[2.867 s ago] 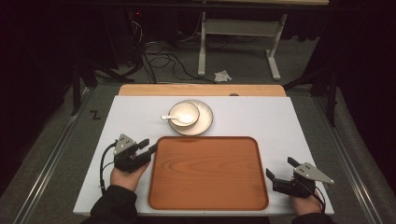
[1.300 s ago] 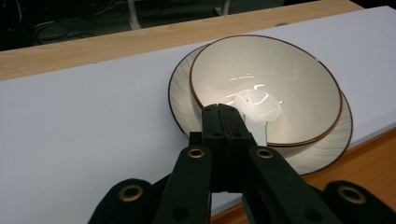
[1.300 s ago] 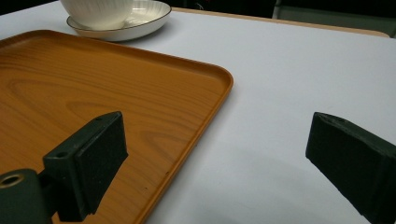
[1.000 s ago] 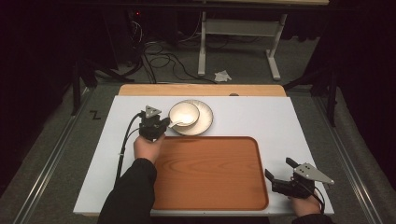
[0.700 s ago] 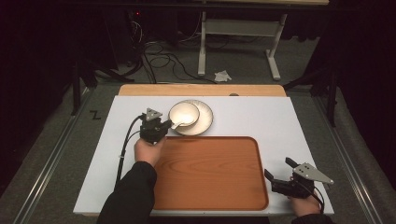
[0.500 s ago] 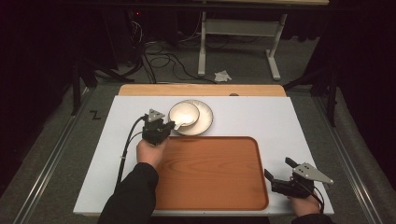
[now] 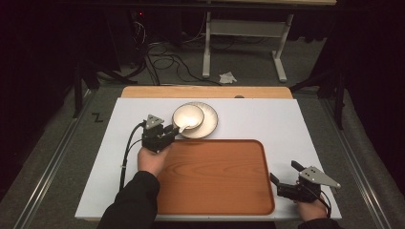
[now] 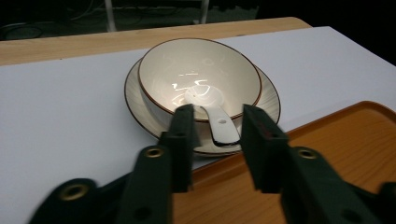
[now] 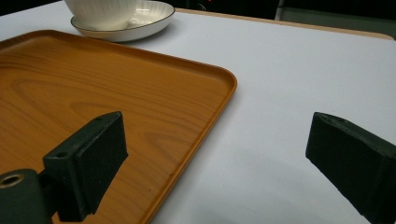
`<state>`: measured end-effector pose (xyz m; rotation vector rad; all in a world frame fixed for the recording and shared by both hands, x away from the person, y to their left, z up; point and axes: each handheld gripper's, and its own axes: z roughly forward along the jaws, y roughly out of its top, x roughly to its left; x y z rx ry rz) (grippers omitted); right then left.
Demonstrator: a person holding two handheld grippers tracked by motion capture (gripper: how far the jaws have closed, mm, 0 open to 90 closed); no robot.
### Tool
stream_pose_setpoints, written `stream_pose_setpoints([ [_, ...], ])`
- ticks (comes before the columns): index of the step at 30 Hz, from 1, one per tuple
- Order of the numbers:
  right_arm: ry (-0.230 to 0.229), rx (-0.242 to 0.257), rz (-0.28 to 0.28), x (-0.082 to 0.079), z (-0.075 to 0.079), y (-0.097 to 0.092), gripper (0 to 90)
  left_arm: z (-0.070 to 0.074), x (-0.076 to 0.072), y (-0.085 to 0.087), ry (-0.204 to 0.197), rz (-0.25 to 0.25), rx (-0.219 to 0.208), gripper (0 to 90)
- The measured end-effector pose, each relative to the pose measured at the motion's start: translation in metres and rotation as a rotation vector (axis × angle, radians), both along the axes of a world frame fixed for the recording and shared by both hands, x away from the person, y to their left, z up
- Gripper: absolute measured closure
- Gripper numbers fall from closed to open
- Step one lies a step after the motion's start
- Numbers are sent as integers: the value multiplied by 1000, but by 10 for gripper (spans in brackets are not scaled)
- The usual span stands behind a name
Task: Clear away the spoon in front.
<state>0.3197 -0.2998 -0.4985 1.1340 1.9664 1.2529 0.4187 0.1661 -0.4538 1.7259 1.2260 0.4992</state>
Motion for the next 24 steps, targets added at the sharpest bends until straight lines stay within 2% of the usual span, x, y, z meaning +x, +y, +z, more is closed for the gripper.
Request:
stream_pose_setpoints([
  [3,-2,-1,4,0,0,1,59,0,0,0,10,15,6,448],
  [4,-3,-3,4,0,0,1,59,-1,2,0,27,12,-9,398],
  [6,-3,-1,6,1,0,1,60,-2,5,-1,62,12,-35,321],
  [8,-3,0,6,1,0,1,59,-5,8,-1,82,19,-56,300],
  [10,-3,0,5,1,0,1,59,-7,12,-1,111,20,-81,321],
  [13,-3,-2,6,1,0,0,60,-11,17,0,139,16,-120,428],
  [16,-2,2,5,0,0,0,59,-13,22,-2,162,15,-156,496],
  [20,-1,0,4,1,0,0,59,-15,26,-4,185,8,-162,564],
  [24,-7,-4,11,1,0,0,60,-18,27,-4,212,-2,-190,639],
])
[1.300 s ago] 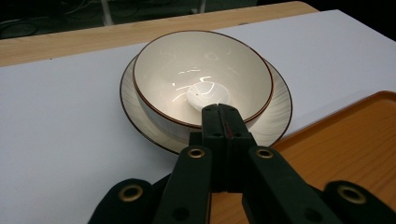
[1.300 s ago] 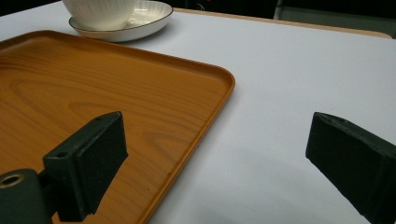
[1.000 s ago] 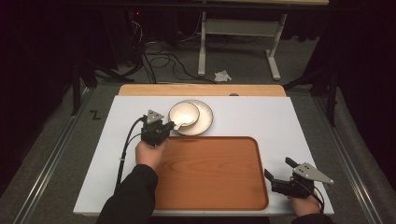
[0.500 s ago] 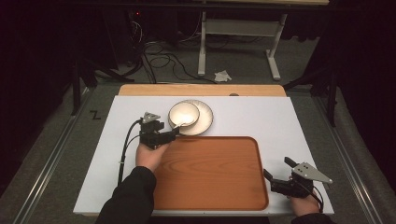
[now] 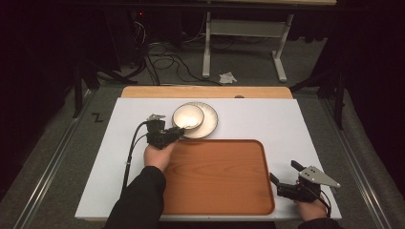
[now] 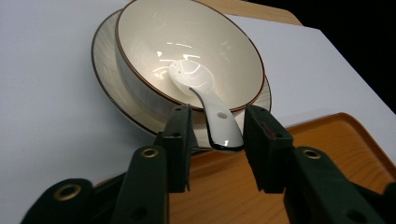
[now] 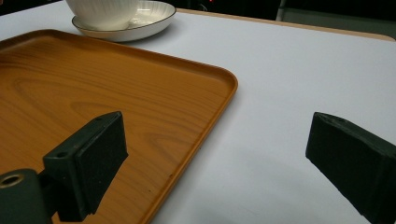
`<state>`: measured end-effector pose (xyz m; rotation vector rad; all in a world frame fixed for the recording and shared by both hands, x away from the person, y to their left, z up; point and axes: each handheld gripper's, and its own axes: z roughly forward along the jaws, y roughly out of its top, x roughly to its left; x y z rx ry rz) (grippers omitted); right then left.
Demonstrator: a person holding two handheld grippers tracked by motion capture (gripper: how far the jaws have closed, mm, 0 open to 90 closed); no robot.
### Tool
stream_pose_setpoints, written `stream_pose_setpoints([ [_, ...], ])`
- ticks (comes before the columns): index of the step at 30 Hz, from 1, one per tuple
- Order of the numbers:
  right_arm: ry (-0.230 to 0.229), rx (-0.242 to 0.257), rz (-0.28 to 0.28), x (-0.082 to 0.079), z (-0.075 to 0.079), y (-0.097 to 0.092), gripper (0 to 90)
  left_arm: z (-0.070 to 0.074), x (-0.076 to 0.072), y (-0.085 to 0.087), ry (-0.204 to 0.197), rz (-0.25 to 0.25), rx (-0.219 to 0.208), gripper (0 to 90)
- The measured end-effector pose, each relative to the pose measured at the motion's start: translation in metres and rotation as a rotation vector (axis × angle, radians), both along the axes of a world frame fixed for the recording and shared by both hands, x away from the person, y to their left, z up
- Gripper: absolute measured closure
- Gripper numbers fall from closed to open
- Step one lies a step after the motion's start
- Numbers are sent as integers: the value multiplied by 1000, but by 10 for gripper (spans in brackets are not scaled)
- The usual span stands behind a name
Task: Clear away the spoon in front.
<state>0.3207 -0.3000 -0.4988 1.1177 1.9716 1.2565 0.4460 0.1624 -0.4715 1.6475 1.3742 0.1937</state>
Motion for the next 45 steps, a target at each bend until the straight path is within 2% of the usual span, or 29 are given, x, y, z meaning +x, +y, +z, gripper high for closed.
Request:
stream_pose_setpoints([
  [8,1,1,-2,0,0,0,60,-1,0,0,5,-5,-10,759],
  [18,2,0,-4,-1,1,0,59,-1,-1,0,-3,-2,-9,795],
  [25,-1,-4,-2,0,1,0,59,-1,-2,-2,-16,3,14,852],
  [30,-2,-3,-1,-1,1,1,60,-1,-2,-2,-27,-6,14,856],
  [45,1,0,-3,-1,1,1,60,2,-6,-7,-89,-16,89,863],
])
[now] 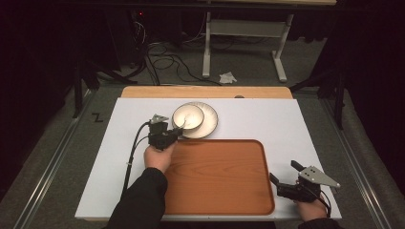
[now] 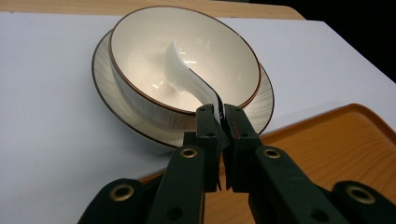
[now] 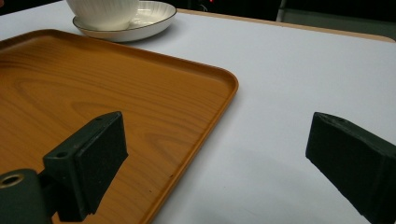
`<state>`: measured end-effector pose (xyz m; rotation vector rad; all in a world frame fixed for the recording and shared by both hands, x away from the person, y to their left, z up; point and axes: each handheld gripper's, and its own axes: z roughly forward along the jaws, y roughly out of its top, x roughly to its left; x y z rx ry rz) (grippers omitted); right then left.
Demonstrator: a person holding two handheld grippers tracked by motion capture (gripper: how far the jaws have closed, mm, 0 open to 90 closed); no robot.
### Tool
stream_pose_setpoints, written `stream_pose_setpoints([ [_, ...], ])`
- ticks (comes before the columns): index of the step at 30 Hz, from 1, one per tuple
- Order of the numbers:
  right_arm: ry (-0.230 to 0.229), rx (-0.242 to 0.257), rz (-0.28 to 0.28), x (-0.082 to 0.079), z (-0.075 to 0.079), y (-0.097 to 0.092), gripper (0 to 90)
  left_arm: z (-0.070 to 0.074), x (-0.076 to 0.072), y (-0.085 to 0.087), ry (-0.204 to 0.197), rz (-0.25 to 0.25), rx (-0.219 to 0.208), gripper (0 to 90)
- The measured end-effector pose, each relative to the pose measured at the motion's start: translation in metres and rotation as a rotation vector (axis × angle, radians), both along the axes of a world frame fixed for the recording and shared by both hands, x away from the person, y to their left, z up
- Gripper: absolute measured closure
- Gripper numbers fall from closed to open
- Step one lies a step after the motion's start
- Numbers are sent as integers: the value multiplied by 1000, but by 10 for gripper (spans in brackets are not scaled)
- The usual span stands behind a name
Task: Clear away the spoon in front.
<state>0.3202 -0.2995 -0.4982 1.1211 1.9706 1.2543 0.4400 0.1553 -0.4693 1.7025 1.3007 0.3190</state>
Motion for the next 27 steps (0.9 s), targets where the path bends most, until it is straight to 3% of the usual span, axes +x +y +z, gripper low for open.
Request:
stream_pose_setpoints([
  [14,0,4,-1,0,0,0,59,14,-11,5,-81,-34,1,864],
  [27,0,4,0,-1,0,1,60,38,-53,9,-189,-138,-26,864],
])
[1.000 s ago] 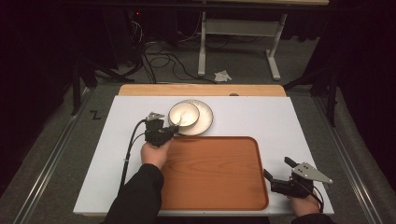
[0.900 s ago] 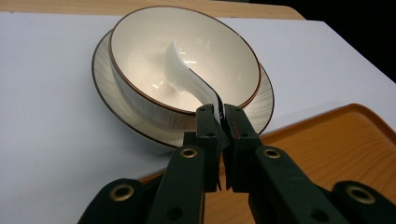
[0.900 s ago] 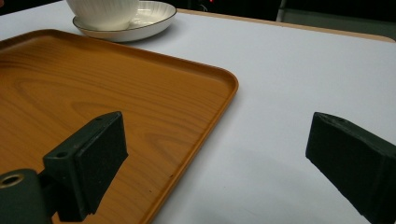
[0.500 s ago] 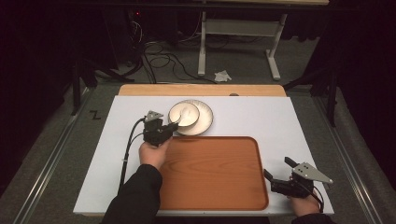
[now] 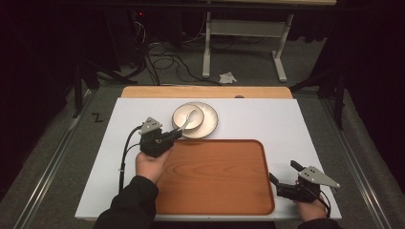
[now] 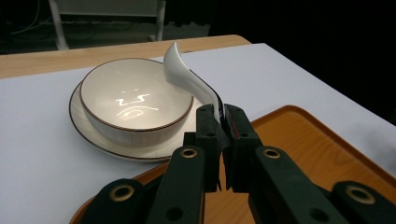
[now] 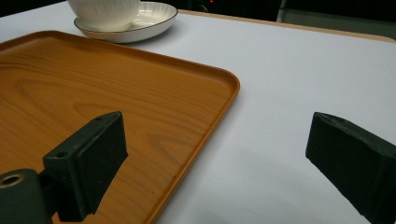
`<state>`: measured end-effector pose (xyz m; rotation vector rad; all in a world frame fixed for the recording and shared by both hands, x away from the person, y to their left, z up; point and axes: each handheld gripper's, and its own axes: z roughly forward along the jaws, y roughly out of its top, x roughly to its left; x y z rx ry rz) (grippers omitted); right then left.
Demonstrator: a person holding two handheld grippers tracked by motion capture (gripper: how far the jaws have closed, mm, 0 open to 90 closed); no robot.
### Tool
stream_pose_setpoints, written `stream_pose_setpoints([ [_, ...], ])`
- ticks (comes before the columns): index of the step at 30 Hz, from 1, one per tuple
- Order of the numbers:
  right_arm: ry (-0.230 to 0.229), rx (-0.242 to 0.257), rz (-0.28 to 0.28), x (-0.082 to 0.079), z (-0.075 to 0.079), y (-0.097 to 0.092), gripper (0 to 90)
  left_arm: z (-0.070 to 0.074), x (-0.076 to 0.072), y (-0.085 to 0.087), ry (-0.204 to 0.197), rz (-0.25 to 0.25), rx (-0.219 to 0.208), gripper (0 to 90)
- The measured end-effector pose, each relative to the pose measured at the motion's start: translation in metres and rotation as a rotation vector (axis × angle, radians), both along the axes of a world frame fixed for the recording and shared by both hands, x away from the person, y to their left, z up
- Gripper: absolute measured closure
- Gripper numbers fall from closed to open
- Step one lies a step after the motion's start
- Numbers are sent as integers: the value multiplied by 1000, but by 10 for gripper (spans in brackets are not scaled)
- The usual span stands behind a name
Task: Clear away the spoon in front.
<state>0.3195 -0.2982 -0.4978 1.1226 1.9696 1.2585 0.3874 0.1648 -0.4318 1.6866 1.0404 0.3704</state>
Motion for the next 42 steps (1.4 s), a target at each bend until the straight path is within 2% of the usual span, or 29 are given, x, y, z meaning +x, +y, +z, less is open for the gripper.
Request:
stream_pose_setpoints([
  [7,3,2,-3,0,0,0,60,1,-24,5,-27,-45,-16,864],
  [16,6,-3,-1,-1,-1,1,60,-9,-55,16,-27,-82,-53,863],
  [21,12,0,-4,-1,-2,2,60,-17,-73,22,-39,-110,-45,864],
  [25,15,-3,-8,-1,-2,2,60,-22,-85,28,-21,-113,-56,864],
  [29,12,-4,-9,-1,-2,1,60,-24,-101,31,-22,-120,-42,864],
  [31,16,-3,-11,-1,-2,1,60,-28,-108,31,-22,-121,-50,863],
  [35,18,-4,-12,0,-3,1,60,-40,-118,31,-18,-130,-49,863],
  [38,21,-8,-14,0,-3,2,60,-52,-121,32,1,-138,-73,863],
  [42,21,-12,-11,0,-4,3,61,-54,-122,31,-27,-150,-60,863],
])
